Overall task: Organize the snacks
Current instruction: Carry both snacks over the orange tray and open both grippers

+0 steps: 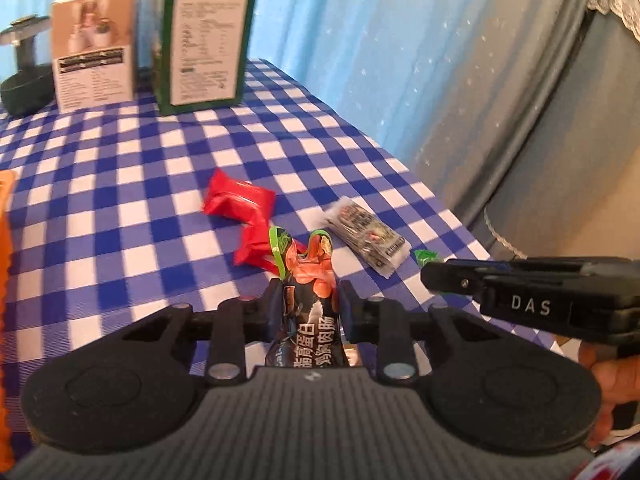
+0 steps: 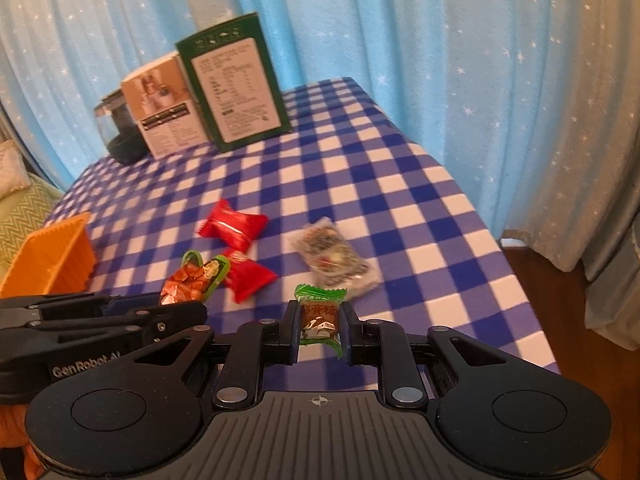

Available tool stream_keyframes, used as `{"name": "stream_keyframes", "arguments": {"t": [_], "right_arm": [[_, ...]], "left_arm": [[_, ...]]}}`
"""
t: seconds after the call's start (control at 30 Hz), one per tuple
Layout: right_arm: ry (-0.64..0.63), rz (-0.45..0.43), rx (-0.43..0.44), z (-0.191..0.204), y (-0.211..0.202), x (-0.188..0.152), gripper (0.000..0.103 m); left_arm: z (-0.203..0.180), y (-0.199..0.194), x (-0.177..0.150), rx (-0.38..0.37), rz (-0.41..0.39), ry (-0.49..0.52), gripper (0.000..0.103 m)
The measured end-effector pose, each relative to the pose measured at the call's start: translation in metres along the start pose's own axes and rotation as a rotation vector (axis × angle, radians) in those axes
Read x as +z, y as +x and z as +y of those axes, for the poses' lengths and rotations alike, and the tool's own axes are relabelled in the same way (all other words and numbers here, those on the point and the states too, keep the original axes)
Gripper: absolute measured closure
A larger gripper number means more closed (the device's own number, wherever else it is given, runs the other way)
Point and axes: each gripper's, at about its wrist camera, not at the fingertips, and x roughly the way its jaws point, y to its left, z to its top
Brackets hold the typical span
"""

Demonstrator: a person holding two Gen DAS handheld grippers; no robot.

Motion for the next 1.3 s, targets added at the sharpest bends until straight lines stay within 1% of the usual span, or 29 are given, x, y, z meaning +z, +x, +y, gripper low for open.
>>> {"name": "stream_keyframes", "arguments": {"t": [0.23, 0.67, 0.93, 1.07, 1.17, 1.3], "right_arm": [[-0.032, -0.012, 0.055, 0.034, -0.003, 0.006, 0.083], [-0.126, -0.022, 0.209, 0.122, 0.0, 0.012, 0.083], [-0.174, -0.028, 0.295, 0.173, 0.005, 0.012, 0.083], [-0.214, -0.027, 0.34, 0.2, 0.008, 0.008, 0.083], [-0.237, -0.019, 0.362, 0.217, 0.012, 0.003, 0.083], [-0.254, -0.017, 0.389, 0.234, 0.015, 0.0, 0.083]], "left_arm": [[0.021, -0.035, 0.001, 0.066, -0.032, -0.011, 0.077], [0.078, -0.104, -0.013, 0.211, -0.069, -0.06, 0.077], [0.108, -0.147, -0.021, 0.292, -0.09, -0.052, 0.077], [0.128, -0.164, -0.026, 0.326, -0.102, -0.081, 0.077], [0.143, -0.174, -0.03, 0.367, -0.119, -0.092, 0.077], [0.165, -0.179, -0.037, 0.376, -0.104, -0.14, 0.077]]}}
